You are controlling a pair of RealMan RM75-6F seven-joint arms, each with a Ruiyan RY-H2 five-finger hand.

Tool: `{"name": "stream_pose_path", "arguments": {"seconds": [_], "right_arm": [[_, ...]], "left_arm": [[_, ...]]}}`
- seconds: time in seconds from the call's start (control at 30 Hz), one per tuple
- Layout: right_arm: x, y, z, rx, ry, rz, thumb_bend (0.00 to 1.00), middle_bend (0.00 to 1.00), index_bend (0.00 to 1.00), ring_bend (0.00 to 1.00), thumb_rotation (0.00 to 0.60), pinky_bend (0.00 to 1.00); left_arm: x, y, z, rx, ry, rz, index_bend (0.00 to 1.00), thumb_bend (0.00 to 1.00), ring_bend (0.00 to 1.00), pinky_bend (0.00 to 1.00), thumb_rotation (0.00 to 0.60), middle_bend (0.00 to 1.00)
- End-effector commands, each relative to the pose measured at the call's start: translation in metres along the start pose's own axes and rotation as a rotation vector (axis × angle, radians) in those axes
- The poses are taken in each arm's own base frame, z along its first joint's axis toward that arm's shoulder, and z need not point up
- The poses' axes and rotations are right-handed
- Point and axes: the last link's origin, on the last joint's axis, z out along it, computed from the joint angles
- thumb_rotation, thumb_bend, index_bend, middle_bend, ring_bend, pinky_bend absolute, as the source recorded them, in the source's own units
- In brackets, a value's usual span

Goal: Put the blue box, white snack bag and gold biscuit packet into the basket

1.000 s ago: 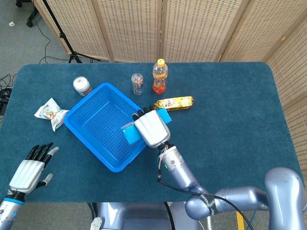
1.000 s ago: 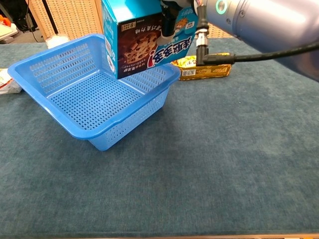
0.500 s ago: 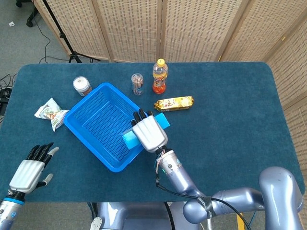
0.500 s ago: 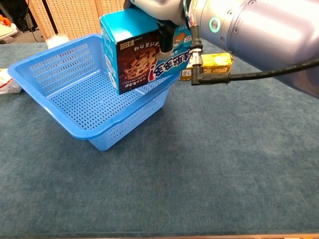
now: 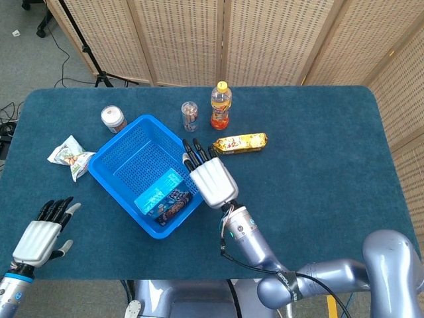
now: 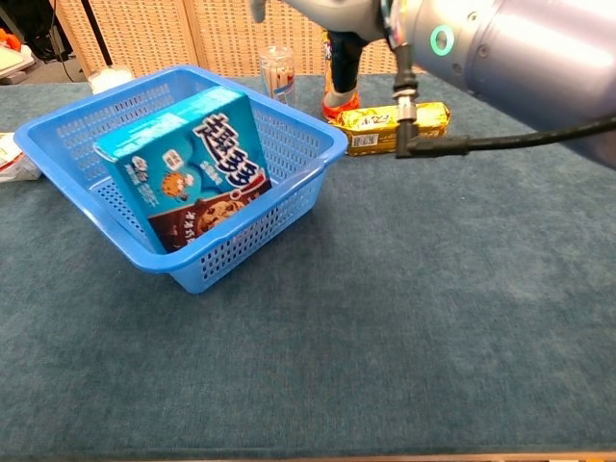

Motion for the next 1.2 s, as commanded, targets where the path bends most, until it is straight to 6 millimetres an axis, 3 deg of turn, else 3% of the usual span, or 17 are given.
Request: {"name": "stream_pose_path", "arguments": {"seconds": [0.03,0.33,0.5,0.87,1.2], "right_arm": [[-0.002,0.013,-0.004,-0.022,0.004,-0.007,0.18,0.0,0.18,0.0,0.6,0.25],[-0.019,0.068,-0.03,-0.108,-0.019,0.006,0.18,0.0,0.18,0.0,0.6,0.22],[-0.037,0.102,-0.062,-0.149,-0.039,0.027,0.18,0.0,0.18,0.0,0.6,0.22],[-0.085,0.153,-0.165,-0.275,-0.073,0.223,0.18,0.0,0.18,0.0,0.6,0.22],[-0.106,0.168,-0.243,-0.382,-0.099,0.287,0.18,0.0,0.18,0.0,0.6,0.22]], "left_arm": [[0.0,-0.001,0.0,0.002,0.0,0.0,0.0,0.31,0.0,0.02,0.6,0.0],[0.0,-0.002,0.002,0.015,0.001,0.006,0.0,0.31,0.0,0.02,0.6,0.0],[-0.003,-0.001,0.002,0.015,-0.005,0.02,0.0,0.31,0.0,0.02,0.6,0.0],[-0.008,0.001,0.004,0.023,-0.011,0.038,0.0,0.31,0.0,0.02,0.6,0.0],[-0.01,0.004,0.005,0.02,0.007,0.046,0.0,0.31,0.0,0.02,0.6,0.0]]}}
